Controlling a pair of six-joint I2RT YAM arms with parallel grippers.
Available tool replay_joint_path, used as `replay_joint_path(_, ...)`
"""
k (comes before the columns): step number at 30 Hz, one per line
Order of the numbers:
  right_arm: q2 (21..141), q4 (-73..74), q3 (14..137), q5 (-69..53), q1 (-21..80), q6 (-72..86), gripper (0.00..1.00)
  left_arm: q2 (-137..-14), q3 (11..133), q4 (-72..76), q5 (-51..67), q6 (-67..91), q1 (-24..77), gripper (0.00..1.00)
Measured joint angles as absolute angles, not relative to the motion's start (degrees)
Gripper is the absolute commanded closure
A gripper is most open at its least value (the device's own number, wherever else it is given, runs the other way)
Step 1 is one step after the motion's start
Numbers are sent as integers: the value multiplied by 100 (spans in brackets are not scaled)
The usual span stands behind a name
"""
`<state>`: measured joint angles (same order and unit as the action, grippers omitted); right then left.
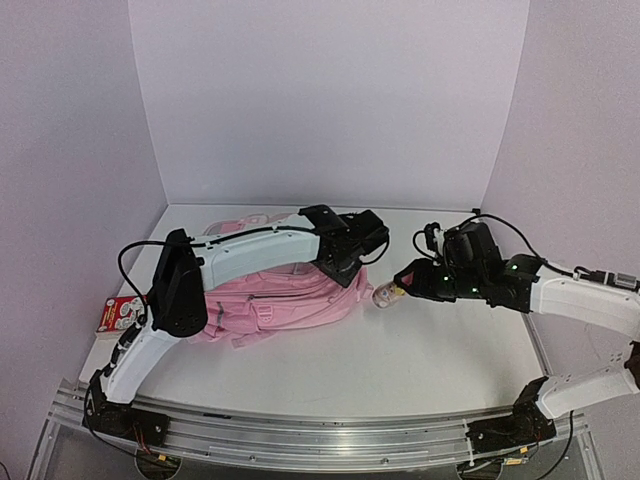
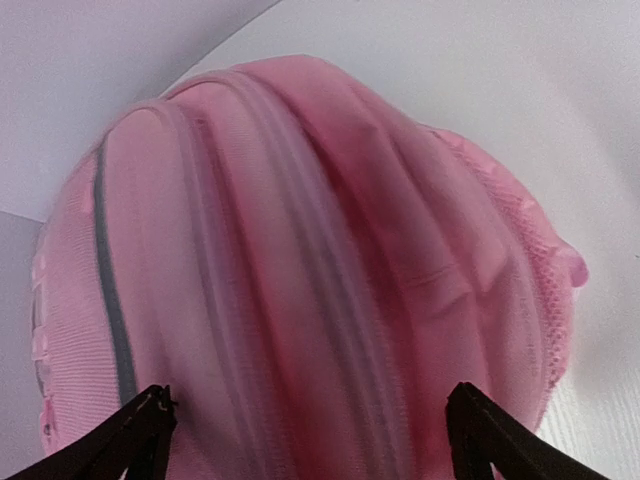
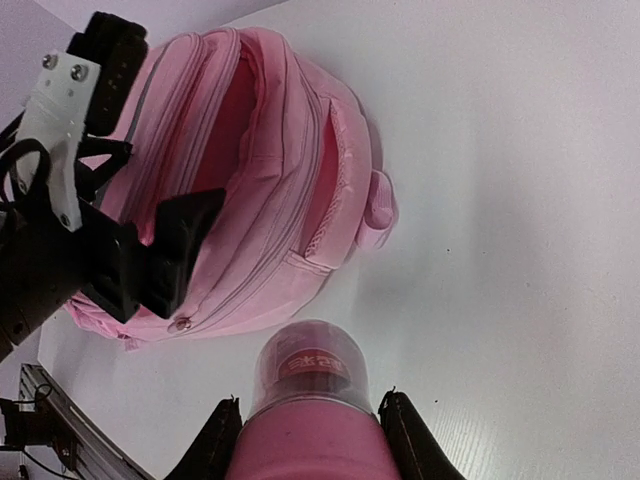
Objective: Pack the student bag
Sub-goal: Place the stationery in the student bag.
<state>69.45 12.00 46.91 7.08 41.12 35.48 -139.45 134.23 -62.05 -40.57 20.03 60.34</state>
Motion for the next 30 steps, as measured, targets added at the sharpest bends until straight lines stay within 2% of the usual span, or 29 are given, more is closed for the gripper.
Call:
replay_joint_path(2, 7011, 1202, 4712, 704, 4112, 3548, 100, -13895, 13422, -6391, -4201, 2213, 5954, 35)
replay_joint_path(5, 7172, 1197, 4789, 671, 4112, 3546, 100, -13799, 13355, -6470, -4299, 2513, 5868, 72)
replay_joint_path(7, 7329, 1178, 4878, 616, 4112, 3546, 100, -13715, 13286, -6553, -4372, 2715, 5866, 91)
replay_joint_path(8, 7411, 1165, 4932, 586, 4112, 3546, 100, -13668, 13259, -6610, -4412, 2787, 5867, 97)
replay_joint_path(9, 7490, 1131, 4985, 561, 4112, 3546, 100, -13605, 13216, -6666, -4443, 2882, 5861, 100)
replay_joint_path(18, 8619, 554, 6070, -28, 4112, 3706, 100, -12315, 12240, -6118, -3897, 2966, 5594, 100)
replay_joint_path(23, 9531, -201, 6810, -733, 4112, 4200, 100, -11148, 11319, -5407, -3311, 3020, 5282, 100)
replay_joint_path(27, 10550, -677, 7674, -1199, 4115, 4724, 100, -10672, 10947, -5139, -3034, 3089, 5170, 100)
replay_joint_path(28, 10850, -781, 7979, -1314, 4118, 4857, 97, -10654, 10923, -5102, -2994, 3119, 5168, 100)
replay_joint_path(30, 11450, -965, 8617, -1520, 4146, 5096, 80, -10654, 10845, -5001, -2923, 3168, 5174, 100)
